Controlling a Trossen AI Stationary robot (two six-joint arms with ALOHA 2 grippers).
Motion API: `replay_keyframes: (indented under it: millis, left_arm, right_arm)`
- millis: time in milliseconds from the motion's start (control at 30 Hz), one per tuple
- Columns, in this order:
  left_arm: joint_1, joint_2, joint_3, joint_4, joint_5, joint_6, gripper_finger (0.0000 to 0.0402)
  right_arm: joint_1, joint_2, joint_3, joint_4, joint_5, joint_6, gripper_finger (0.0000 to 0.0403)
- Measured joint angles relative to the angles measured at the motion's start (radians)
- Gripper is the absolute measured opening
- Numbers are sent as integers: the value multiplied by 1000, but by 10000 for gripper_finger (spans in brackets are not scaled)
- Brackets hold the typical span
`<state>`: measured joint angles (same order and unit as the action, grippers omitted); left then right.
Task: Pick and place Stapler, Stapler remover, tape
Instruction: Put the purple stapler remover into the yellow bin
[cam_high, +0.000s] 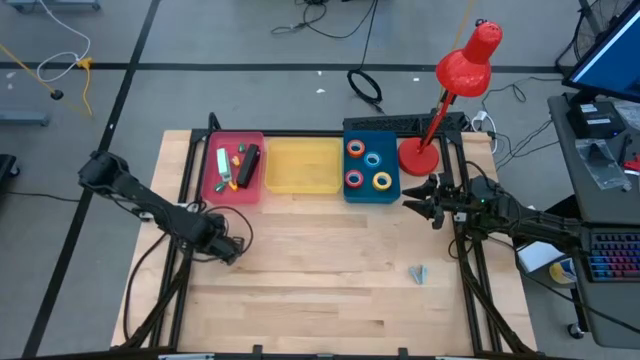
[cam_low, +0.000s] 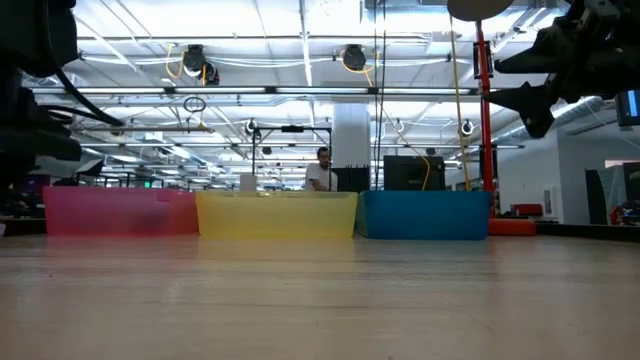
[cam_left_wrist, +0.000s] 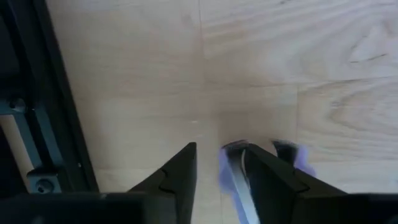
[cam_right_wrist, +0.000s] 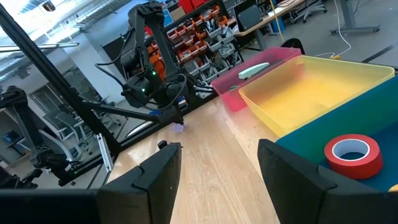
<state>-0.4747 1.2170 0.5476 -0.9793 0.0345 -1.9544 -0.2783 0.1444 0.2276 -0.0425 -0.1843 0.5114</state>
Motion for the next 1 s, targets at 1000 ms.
replay_keyframes:
  millis: [1000]
  left_arm:
    - [0,-191,21,116,-199,75,49]
  right_arm:
    - [0,0,1,8,-1,0,206]
